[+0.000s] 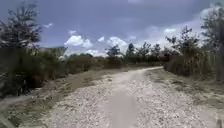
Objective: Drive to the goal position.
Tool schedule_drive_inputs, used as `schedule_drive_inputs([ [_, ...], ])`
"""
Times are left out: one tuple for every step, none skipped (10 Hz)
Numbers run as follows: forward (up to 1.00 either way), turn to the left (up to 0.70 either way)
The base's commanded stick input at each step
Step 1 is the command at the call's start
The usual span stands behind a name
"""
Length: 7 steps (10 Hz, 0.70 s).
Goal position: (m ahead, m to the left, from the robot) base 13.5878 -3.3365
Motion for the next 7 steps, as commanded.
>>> schedule_drive_inputs([
  [0.50, 0.01],
  [0.50, 0.01],
  [0.50, 0.01],
  [0.50, 0.01],
  [0.50, 0.01],
  [0.50, 0.01],
  [0.50, 0.01],
])
